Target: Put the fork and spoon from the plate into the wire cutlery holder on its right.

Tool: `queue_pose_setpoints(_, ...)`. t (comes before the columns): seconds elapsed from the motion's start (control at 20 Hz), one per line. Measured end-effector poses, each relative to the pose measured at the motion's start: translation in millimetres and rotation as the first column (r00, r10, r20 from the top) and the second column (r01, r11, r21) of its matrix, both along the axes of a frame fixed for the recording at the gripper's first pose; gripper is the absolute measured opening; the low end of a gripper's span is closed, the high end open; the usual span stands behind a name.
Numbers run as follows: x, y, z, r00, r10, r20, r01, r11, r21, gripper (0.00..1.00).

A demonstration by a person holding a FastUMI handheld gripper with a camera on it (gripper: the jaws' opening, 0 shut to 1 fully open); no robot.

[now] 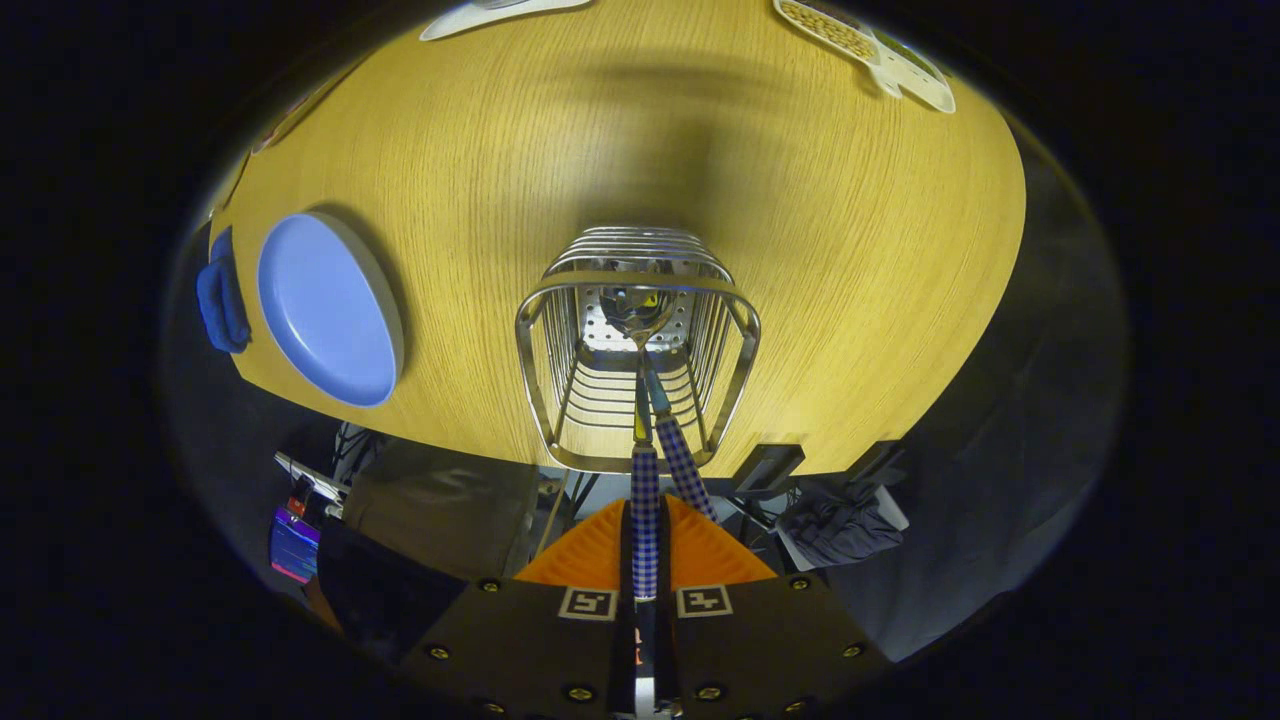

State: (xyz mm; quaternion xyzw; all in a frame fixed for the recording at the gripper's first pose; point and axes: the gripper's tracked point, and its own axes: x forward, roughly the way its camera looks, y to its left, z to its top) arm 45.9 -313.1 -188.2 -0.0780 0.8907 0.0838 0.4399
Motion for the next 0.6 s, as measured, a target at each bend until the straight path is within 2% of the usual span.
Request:
queue_pose_setpoints(0.1,1,-2,-1,1.000,0.019,0.018,-0.019,1.000,0.007,0.10)
queue_pose_setpoints(0.2,3,-2,1,0.998,0.035,0.048,-0.036,0.999,0.009,0.20)
queue_pose_setpoints(0.3,12,-6,6,0.993,0.069,0.100,-0.069,0.998,-0.003,0.25)
queue_pose_setpoints(0.45,23,7,20,0.974,0.047,0.222,-0.055,0.998,0.030,0.25)
queue_pose_setpoints(0.6,24,18,40,0.932,0.045,0.359,-0.076,0.994,0.073,0.25)
